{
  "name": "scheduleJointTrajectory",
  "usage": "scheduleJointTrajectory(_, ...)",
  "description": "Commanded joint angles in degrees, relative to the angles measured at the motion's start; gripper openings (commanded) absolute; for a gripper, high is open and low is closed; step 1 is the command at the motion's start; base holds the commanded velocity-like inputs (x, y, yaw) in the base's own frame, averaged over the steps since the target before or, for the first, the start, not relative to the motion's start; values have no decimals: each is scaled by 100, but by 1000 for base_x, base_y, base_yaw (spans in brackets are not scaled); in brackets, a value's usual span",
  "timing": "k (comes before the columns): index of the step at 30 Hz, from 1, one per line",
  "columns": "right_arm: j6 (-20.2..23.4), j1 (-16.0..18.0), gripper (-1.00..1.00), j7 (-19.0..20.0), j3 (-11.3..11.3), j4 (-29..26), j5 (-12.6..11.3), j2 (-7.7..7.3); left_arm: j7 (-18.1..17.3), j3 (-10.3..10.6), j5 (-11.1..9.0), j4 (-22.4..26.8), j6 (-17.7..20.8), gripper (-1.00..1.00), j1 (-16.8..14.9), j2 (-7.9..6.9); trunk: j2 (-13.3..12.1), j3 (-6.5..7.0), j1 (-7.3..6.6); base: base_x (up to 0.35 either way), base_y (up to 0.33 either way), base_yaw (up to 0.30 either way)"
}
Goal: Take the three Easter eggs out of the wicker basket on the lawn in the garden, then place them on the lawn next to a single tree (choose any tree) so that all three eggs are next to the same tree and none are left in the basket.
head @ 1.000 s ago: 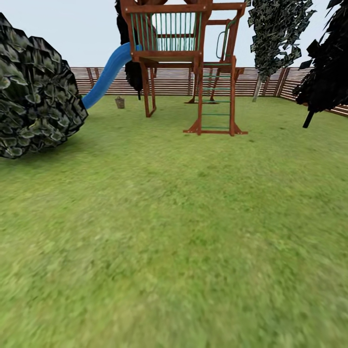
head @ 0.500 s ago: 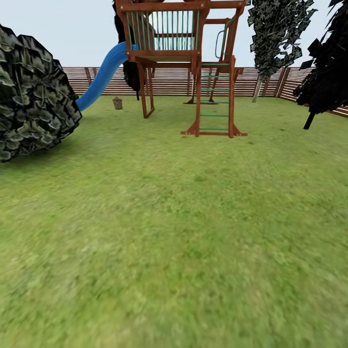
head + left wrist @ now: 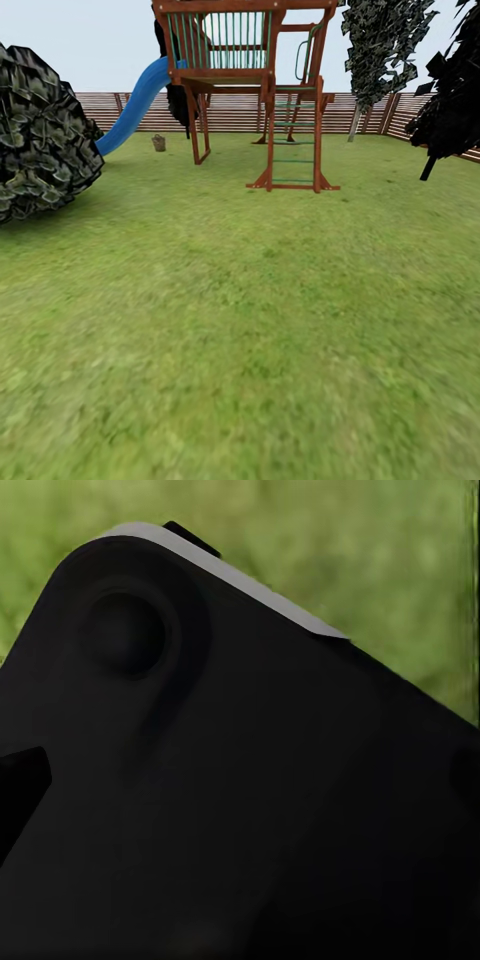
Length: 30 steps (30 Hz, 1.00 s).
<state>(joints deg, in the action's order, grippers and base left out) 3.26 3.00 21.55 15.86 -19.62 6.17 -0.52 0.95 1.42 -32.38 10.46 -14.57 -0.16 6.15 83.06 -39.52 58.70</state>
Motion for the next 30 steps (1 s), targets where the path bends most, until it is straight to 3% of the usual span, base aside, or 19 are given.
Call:
scheduleJointTrajectory(1,26,-1,100,25,-13,-16,60,-1,10,16,-23,0,-20,100,-2,1,2,-5,3,328,-185,0)
scheduleJointTrajectory(30,26,-1,100,32,-13,-16,60,-1,10,16,-23,0,-20,100,-2,1,2,-5,3,328,-185,0)
